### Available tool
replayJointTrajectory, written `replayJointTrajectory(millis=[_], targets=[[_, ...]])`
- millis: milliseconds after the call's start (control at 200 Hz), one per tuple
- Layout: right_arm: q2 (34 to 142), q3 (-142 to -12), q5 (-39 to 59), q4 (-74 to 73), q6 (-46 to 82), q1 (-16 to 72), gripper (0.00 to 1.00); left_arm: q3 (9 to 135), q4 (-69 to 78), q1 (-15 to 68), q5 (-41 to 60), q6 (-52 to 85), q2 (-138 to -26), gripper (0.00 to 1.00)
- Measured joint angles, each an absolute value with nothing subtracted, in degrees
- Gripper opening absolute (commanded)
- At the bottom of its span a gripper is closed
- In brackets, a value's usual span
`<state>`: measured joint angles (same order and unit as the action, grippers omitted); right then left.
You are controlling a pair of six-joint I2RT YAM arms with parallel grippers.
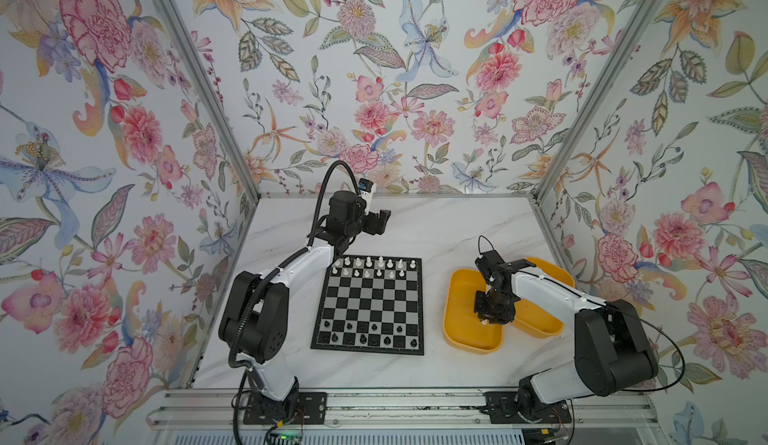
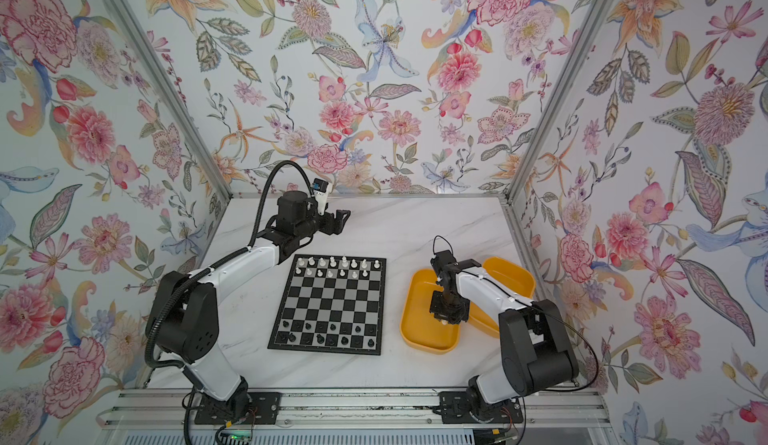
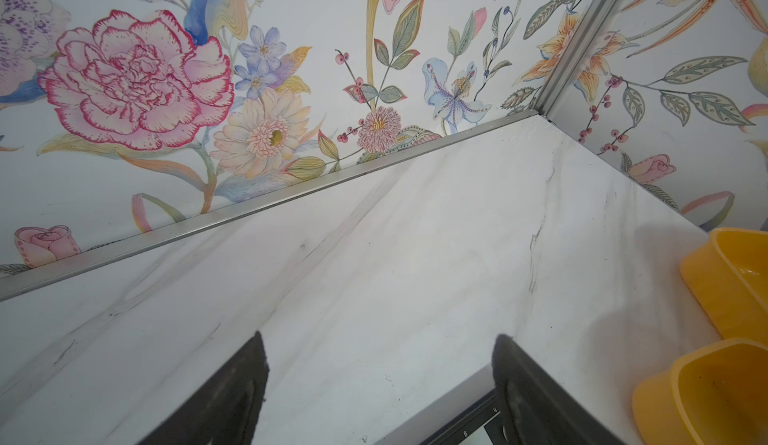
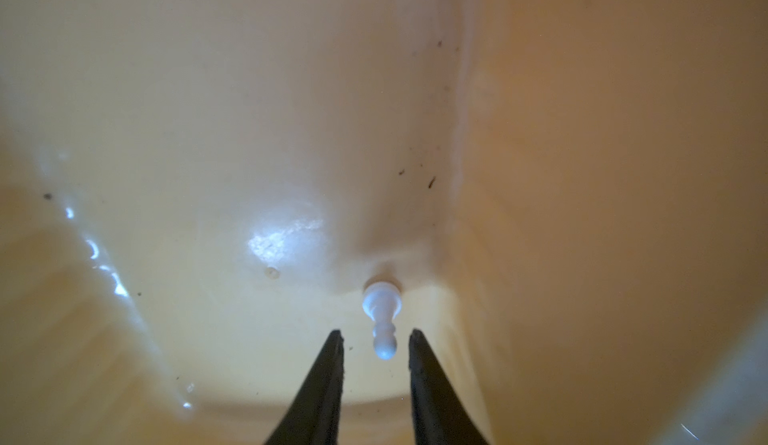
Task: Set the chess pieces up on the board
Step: 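Lower the right gripper into the tray around the white pawn, then close the right gripper on the white pawn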
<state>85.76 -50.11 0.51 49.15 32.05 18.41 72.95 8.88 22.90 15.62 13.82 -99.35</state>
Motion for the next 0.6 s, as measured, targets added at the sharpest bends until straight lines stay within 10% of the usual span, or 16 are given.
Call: replayJointTrajectory(millis=[601], targets=[[86.3, -48.6, 0.6, 48.0, 30.7, 17.7, 0.24, 72.9, 8.5, 23.3, 14.5, 13.3, -99.4, 0.86]])
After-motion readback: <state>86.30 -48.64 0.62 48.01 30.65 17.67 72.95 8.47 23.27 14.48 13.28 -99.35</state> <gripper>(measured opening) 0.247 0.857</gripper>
